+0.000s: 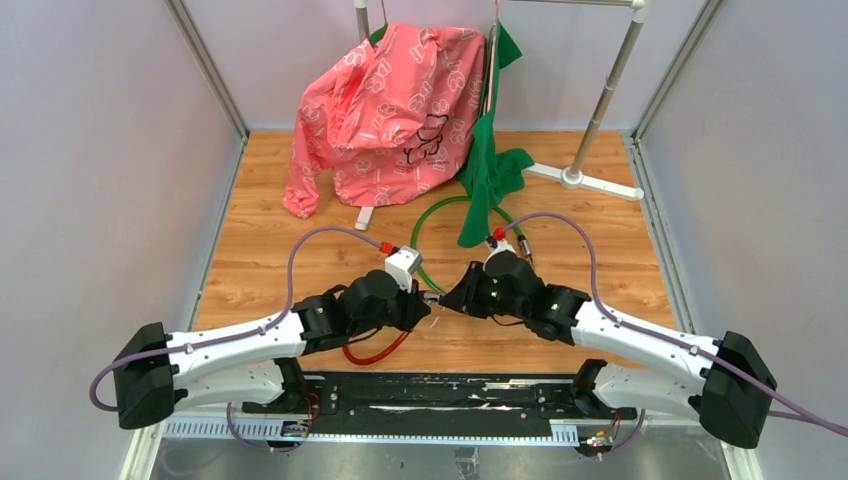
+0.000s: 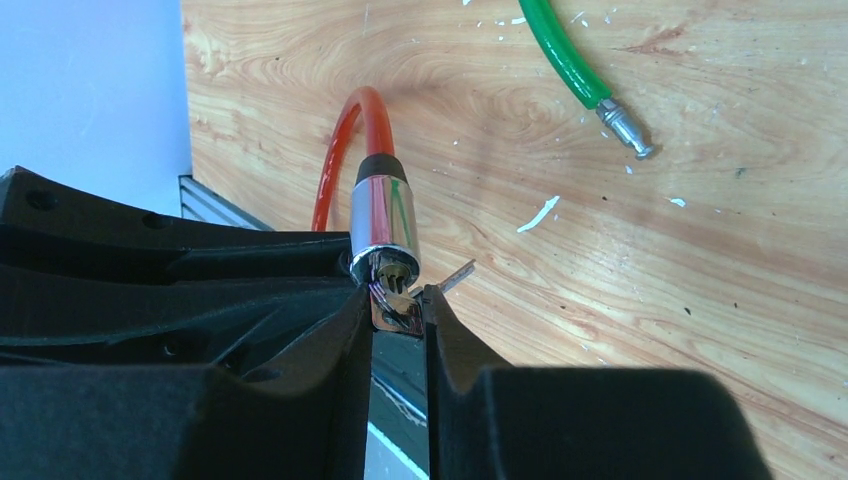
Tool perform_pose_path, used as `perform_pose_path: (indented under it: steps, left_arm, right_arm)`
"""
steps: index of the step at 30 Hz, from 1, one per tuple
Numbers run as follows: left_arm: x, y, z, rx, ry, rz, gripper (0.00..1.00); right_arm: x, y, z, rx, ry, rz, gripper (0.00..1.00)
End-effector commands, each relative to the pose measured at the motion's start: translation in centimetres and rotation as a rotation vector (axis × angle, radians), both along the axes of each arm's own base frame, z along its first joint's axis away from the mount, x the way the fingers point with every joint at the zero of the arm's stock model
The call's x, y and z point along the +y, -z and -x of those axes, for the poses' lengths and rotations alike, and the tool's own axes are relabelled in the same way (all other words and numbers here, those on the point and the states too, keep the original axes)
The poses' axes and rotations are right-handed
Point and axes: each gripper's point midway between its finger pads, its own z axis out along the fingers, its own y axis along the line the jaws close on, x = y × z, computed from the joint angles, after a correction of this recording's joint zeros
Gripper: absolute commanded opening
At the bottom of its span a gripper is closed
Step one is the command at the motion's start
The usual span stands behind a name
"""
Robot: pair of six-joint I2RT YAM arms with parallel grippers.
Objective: Unlock with the key
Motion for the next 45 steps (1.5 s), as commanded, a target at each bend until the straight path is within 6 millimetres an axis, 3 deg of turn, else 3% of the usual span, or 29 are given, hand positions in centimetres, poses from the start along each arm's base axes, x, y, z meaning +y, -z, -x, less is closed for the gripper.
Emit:
perform_pose_path:
  steps: [1, 9, 17, 22, 27, 31, 33, 35, 37, 39, 41, 45]
  left_arm:
    - [1.1, 2.7, 4.7, 0.099, 0.214, -0.089, 0.00]
    - [1.1, 1.6, 4.1, 0.043, 0.178, -0.015, 0.00]
    - [3.2, -0.9, 2.2, -0.028, 0.026, 0.019, 0.00]
    - [2.8, -2.2, 2.9, -0.066, 0.091, 0.078, 0.00]
    - [2.4, -1.2, 3.2, -0.078, 0.151, 0.020, 0.00]
    - [2.9, 0.6, 1.5, -0.052, 0.051, -0.081, 0.00]
    - [2.8, 1.0, 1.0, -0.044, 0.015, -0.081, 0.00]
    - [2.4, 1.1, 0.6, -0.047, -0.003, -0.074, 0.00]
    - [2.1, 1.1, 0.3, -0.053, -0.010, -0.075, 0.00]
    - [1.8, 1.0, 0.1, -0.061, -0.010, -0.076, 0.00]
    - [1.6, 1.0, -0.1, -0.068, -0.002, -0.080, 0.00]
    - [1.6, 1.3, -0.4, -0.066, -0.009, -0.121, 0.00]
  right_arm:
    - [-5.0, -1.1, -6.3, -0.114, 0.262, 0.065, 0.00]
    - [-5.5, 0.3, -4.2, 0.000, 0.265, -0.026, 0.00]
    - [-8.1, 0.9, -4.8, -0.018, 0.331, -0.002, 0.00]
    - [-9.1, 0.7, -5.4, -0.038, 0.354, 0.002, 0.00]
    - [-9.6, -0.5, -6.6, -0.068, 0.377, -0.014, 0.00]
    - [-8.1, -1.9, -7.1, -0.116, 0.284, -0.018, 0.00]
    - [-6.6, -2.7, -6.4, -0.153, 0.154, -0.030, 0.00]
    - [-5.9, -3.2, -5.6, -0.194, 0.034, 0.003, 0.06]
    - [-6.2, -2.7, -4.9, -0.201, -0.043, 0.078, 0.27]
    - [-6.7, -2.1, -4.4, -0.203, -0.096, 0.147, 0.41]
    - [-7.2, -1.6, -4.1, -0.207, -0.128, 0.194, 0.47]
    - [-6.7, -0.8, -3.5, -0.189, -0.176, 0.191, 0.50]
